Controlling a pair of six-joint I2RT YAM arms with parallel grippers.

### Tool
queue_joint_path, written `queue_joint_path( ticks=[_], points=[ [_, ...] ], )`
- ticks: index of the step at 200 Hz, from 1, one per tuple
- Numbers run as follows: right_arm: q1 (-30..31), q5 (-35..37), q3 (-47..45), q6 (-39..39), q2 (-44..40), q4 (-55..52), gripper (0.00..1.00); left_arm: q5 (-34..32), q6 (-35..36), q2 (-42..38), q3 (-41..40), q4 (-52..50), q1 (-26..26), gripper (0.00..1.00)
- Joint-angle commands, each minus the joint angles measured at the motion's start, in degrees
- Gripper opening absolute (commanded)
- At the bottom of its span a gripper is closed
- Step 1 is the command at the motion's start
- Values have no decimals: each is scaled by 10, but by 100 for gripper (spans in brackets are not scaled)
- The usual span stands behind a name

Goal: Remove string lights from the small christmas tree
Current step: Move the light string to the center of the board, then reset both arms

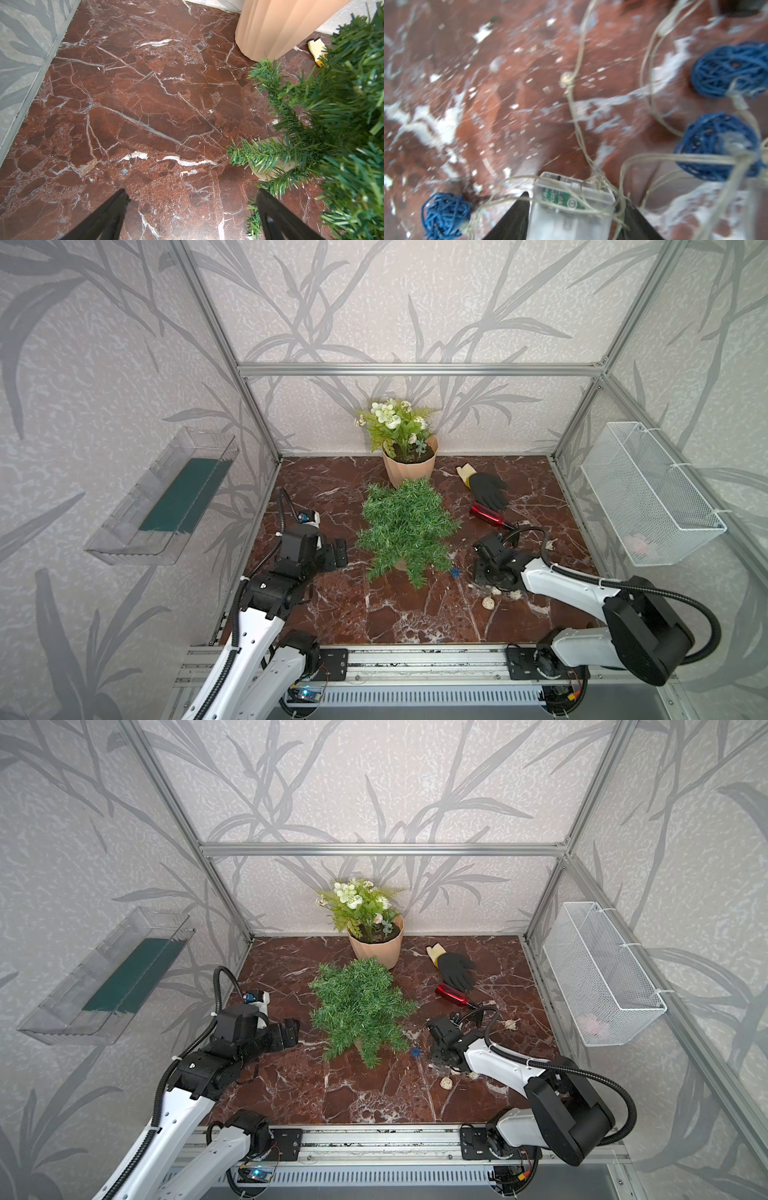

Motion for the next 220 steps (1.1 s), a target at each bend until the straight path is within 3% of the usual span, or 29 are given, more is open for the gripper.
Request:
queue_joint_path(
  ticks=[1, 50, 86, 113, 174, 220],
  points=[
    [-73, -26, -9, -51, -21, -13, 63, -3, -1, -1, 5, 3, 4, 98],
    [-127, -20, 14, -87, -30, -33, 64, -1, -2, 2, 9, 1, 4, 97],
    [-212, -86, 0, -98, -54, -19, 66, -6, 3, 5, 14, -1, 6, 98],
    [-241, -89, 0, -103, -87, -30, 67, -2, 4, 14, 12, 3, 7, 97],
    [-231, -121, 20, -137, -174, -71, 67, 7, -1, 19, 10, 17, 11, 98],
    [-118, -88, 81, -170, -222, -99, 67, 7, 4, 24, 18, 21, 13, 98]
  ],
)
